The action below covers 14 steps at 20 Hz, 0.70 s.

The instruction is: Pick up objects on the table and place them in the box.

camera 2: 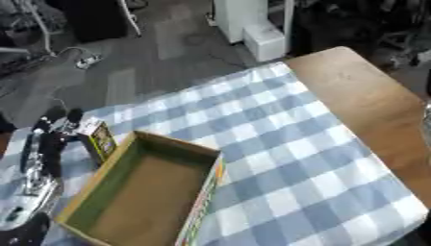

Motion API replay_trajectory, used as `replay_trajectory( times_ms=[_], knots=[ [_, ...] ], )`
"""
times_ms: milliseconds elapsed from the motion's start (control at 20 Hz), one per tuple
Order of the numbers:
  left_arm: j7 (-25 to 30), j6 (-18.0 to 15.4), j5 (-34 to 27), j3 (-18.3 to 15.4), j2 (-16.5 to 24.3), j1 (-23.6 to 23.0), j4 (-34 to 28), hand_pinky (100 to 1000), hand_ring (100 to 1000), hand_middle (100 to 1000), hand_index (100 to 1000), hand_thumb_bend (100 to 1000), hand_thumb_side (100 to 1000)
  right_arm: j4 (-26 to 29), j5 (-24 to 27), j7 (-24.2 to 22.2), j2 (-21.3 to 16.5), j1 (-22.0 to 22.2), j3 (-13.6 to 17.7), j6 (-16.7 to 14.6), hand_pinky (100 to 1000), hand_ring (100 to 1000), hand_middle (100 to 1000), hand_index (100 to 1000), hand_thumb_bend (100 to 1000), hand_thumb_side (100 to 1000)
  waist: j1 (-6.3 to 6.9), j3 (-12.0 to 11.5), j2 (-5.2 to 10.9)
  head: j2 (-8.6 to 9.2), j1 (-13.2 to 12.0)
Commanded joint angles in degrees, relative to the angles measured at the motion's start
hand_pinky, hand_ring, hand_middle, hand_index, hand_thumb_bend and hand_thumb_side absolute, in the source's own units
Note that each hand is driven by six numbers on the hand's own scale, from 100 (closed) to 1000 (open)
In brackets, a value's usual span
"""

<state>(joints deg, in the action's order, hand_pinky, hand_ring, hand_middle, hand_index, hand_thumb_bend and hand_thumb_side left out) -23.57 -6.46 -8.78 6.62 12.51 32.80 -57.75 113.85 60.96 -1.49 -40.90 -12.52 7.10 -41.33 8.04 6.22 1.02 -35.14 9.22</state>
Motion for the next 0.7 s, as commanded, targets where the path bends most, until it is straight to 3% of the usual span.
replay_trajectory(
  times_ms=[50, 350, 700],
  knots=[
    [1.86, 0.22, 4.19, -0.24, 1.43, 1.47, 0.8, 593, 715, 868, 944, 1000, 532, 0.74, -0.05, 0.12, -1.38, -1.4, 0.64, 0.22, 441, 382, 421, 499, 100, 1000, -0.25, 0.06, 0.4, 0.84, 0.81],
    [5.49, 1.11, 11.56, -0.67, 2.08, 1.97, 3.01, 620, 736, 902, 983, 1000, 480, 0.74, 0.2, 0.35, -1.54, -1.62, 0.72, 0.36, 441, 382, 421, 499, 100, 1000, -0.18, 0.2, 0.46, 1.1, 1.05],
    [6.63, 1.61, 15.61, -0.98, 2.23, 2.3, 4.16, 611, 734, 903, 979, 1000, 462, 0.74, 0.38, 0.5, -1.62, -1.73, 0.8, 0.46, 440, 382, 421, 499, 100, 1000, -0.17, 0.28, 0.51, 1.28, 1.17]
  ],
)
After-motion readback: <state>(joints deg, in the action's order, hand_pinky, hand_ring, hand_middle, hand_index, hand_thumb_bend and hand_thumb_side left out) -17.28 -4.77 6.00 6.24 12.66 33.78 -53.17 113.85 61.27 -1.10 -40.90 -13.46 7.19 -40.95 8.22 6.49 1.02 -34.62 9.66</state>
